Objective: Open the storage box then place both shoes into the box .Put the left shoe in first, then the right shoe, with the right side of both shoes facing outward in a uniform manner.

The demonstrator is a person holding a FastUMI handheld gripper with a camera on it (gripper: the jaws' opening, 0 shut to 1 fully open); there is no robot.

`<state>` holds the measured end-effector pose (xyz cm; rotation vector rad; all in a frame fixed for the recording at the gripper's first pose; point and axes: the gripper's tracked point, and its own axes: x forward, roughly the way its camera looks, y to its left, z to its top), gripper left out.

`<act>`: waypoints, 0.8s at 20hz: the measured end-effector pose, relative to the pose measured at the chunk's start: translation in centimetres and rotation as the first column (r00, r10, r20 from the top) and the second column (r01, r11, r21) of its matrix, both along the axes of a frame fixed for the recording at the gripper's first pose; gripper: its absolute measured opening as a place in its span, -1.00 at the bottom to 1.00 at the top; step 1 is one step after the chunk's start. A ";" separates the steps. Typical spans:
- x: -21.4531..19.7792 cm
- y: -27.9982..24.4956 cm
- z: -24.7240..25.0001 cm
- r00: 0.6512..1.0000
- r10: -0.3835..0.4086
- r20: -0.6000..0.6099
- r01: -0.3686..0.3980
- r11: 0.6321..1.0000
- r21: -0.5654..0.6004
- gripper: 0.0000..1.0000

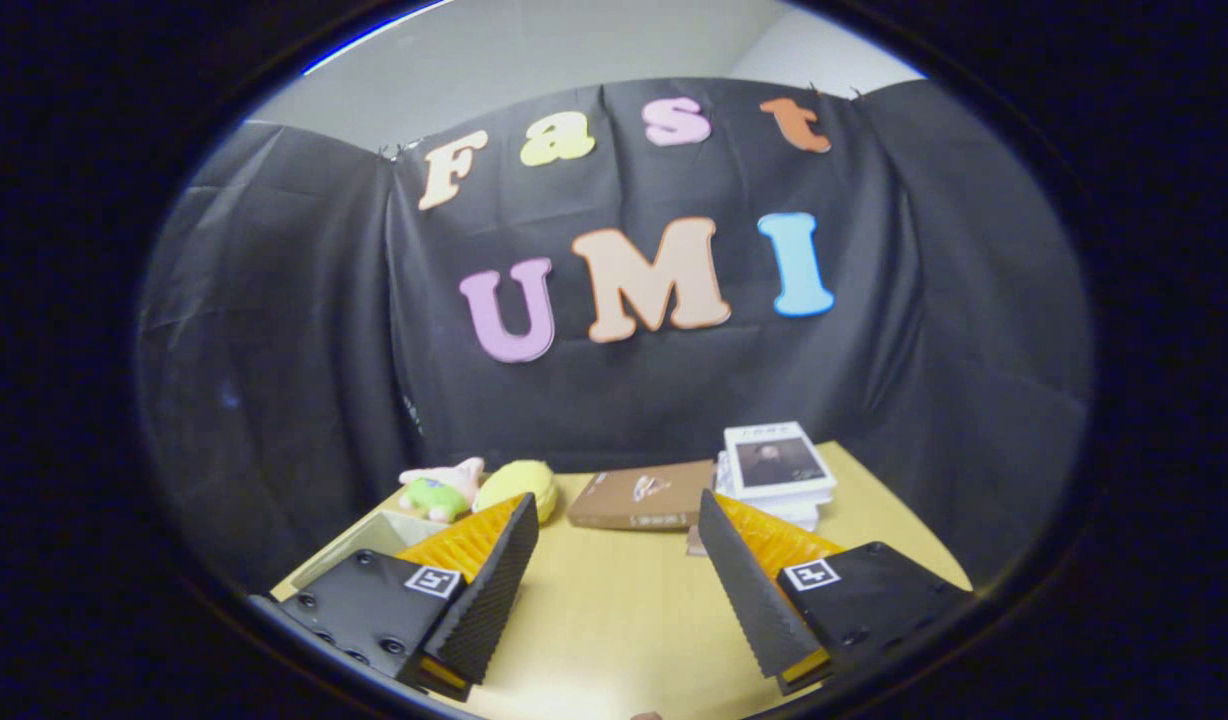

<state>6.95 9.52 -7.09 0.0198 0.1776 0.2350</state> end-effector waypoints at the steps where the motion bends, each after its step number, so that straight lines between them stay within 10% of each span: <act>1: 0.0 -0.4 0.7 0.999 -0.011 0.035 0.011 1.000 0.001 1.00; 16: -2.0 -7.9 4.8 0.968 -0.201 0.150 0.204 0.979 -0.009 1.00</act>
